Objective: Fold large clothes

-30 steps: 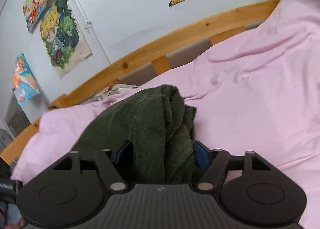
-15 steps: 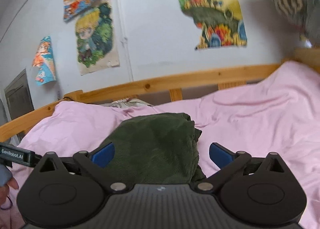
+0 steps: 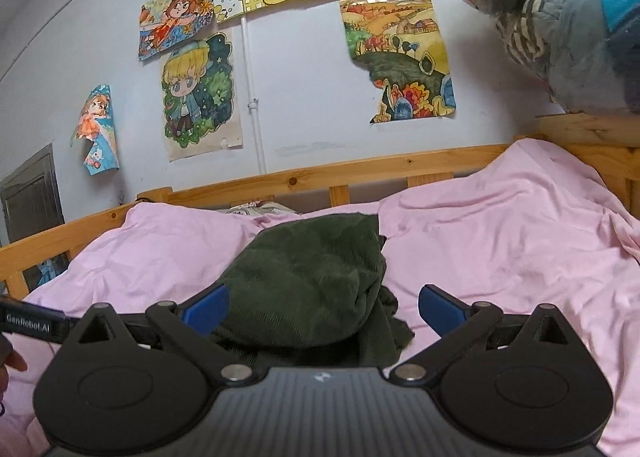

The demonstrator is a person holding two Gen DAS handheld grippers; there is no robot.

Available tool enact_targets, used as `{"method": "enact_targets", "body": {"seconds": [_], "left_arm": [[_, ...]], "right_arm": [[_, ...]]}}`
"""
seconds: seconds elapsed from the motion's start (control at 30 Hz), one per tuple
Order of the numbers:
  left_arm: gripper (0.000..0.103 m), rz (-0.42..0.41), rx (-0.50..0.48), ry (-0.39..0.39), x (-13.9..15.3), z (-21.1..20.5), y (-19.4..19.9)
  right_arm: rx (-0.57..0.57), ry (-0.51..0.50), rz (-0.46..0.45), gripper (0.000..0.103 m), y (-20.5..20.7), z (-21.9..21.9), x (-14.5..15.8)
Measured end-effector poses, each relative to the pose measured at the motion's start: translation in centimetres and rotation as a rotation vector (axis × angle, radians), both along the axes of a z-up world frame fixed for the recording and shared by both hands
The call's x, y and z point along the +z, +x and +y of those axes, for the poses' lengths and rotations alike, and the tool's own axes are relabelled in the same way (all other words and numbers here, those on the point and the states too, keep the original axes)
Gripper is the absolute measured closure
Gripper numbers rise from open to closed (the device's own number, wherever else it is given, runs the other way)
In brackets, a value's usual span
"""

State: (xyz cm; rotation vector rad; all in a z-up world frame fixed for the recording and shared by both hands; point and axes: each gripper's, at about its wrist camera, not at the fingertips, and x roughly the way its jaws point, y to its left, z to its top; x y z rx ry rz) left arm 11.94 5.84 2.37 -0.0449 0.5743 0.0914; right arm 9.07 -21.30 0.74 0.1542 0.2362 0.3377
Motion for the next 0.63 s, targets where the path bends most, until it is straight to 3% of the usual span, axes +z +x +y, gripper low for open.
{"method": "enact_targets", "body": {"seconds": [0.27,0.63], "left_arm": [[0.001,0.027,0.026,-0.005,-2.1,0.1,-1.2],[0.001,0.042,-0.025,0.036,-2.9,-1.2,0.3]], "right_arm": [[0.016,-0.03,0.05,0.0,0.5,0.8,-1.4],[0.01,-0.029,0.103,0.0,1.5,1.0,-2.9]]}}
